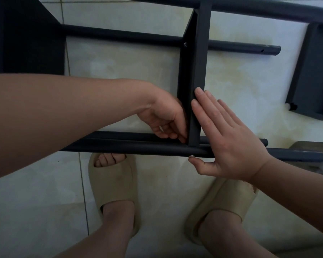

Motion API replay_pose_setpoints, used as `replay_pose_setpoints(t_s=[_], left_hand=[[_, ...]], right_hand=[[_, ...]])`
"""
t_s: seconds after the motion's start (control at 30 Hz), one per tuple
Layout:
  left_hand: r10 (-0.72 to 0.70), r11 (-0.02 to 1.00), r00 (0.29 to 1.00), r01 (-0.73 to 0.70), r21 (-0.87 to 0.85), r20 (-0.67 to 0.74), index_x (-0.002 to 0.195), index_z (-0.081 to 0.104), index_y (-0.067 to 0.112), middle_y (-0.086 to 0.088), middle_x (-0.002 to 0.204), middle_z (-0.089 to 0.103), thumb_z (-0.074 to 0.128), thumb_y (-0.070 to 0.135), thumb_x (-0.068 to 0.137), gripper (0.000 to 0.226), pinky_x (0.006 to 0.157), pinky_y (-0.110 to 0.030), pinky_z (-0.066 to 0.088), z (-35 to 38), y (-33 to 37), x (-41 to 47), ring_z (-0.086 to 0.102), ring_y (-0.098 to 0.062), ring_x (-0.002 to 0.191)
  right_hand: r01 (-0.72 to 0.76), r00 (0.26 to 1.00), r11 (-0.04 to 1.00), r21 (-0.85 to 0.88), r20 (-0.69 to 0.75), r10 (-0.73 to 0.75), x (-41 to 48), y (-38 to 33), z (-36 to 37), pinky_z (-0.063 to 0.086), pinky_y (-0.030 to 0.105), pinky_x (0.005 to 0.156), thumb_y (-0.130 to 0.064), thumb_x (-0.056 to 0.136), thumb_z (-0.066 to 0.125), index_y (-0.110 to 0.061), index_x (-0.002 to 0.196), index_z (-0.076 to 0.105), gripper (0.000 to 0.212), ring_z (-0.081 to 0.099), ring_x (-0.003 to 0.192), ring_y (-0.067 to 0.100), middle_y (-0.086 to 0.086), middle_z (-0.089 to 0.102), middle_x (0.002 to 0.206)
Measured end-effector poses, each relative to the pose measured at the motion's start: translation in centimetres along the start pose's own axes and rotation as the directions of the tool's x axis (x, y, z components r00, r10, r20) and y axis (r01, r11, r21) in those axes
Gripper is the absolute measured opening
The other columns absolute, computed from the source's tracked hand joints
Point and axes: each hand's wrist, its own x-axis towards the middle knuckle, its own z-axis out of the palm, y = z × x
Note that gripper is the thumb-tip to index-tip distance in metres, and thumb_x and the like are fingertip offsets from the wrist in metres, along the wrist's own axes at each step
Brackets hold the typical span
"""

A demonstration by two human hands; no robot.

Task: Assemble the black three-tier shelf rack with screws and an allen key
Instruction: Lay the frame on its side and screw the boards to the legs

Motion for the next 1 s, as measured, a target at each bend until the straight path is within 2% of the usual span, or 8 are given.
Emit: replay_pose_setpoints(t_s=[0.27,0.43,0.57,0.77,0.9,1.0], left_hand=[[0.005,1.0,1.0,-0.005,-0.024,-0.022,0.09,0.071,0.016,0.002,0.077,0.069,0.063,0.01,0.093,0.011,0.073,-0.025,0.048,0.26,-0.13,0.25,0.056,-0.009,0.068],[0.023,0.999,1.0,-0.024,-0.038,-0.02,0.096,0.07,0.013,-0.002,0.088,0.069,0.062,0.004,0.092,0.012,0.076,-0.025,0.048,0.16,-0.03,0.13,0.057,-0.01,0.072],[0.002,0.999,1.0,-0.002,-0.05,-0.01,0.093,0.072,0.017,0.001,0.09,0.07,0.062,0.012,0.093,0.011,0.081,-0.03,0.048,0.32,-0.25,0.02,0.058,-0.011,0.077],[0.031,0.997,0.999,-0.033,-0.067,-0.019,0.092,0.07,0.014,0.0,0.083,0.067,0.062,0.008,0.094,0.011,0.074,-0.024,0.048,0.46,-0.5,0.22,0.055,-0.009,0.069],[0.036,0.993,0.999,-0.036,-0.112,-0.001,0.094,0.07,0.012,0.0,0.084,0.067,0.059,0.003,0.093,0.013,0.078,-0.025,0.048,0.38,-0.53,0.11,0.057,-0.01,0.074],[0.017,0.994,1.0,-0.016,-0.111,0.007,0.096,0.069,0.015,0.001,0.088,0.066,0.059,0.01,0.094,0.012,0.081,-0.028,0.047,0.6,-0.81,0.22,0.056,-0.012,0.078]], right_hand=[[0.0,1.0,1.0,0.002,-0.014,0.0,-0.01,0.04,0.11,0.027,0.057,0.121,-0.061,0.088,0.056,0.001,0.159,0.019,0.101,0.01,0.157,0.034,0.019,0.01,0.169],[0.002,1.0,1.0,-0.012,-0.012,-0.002,0.0,0.0,0.11,0.025,0.056,0.122,-0.062,0.088,0.055,0.001,0.159,0.018,0.102,0.01,0.157,0.034,0.019,0.009,0.169],[0.004,1.0,0.999,-0.039,-0.013,-0.004,0.03,-0.02,0.12,0.024,0.057,0.122,-0.063,0.089,0.054,0.002,0.159,0.019,0.102,0.01,0.157,0.034,0.02,0.009,0.168],[0.011,1.0,0.995,-0.103,-0.027,-0.014,0.09,-0.01,0.19,0.021,0.06,0.122,-0.064,0.09,0.049,0.003,0.158,0.02,0.1,0.011,0.156,0.036,0.022,0.011,0.168],[0.014,0.999,0.99,-0.138,-0.041,-0.02,0.1,0.0,0.23,0.018,0.061,0.122,-0.066,0.091,0.045,0.003,0.159,0.019,0.1,0.011,0.156,0.036,0.022,0.011,0.167],[0.007,0.999,0.987,-0.162,-0.037,-0.013,0.07,0.01,0.21,0.017,0.063,0.122,-0.067,0.089,0.047,0.003,0.159,0.019,0.102,0.01,0.156,0.037,0.023,0.01,0.167]])
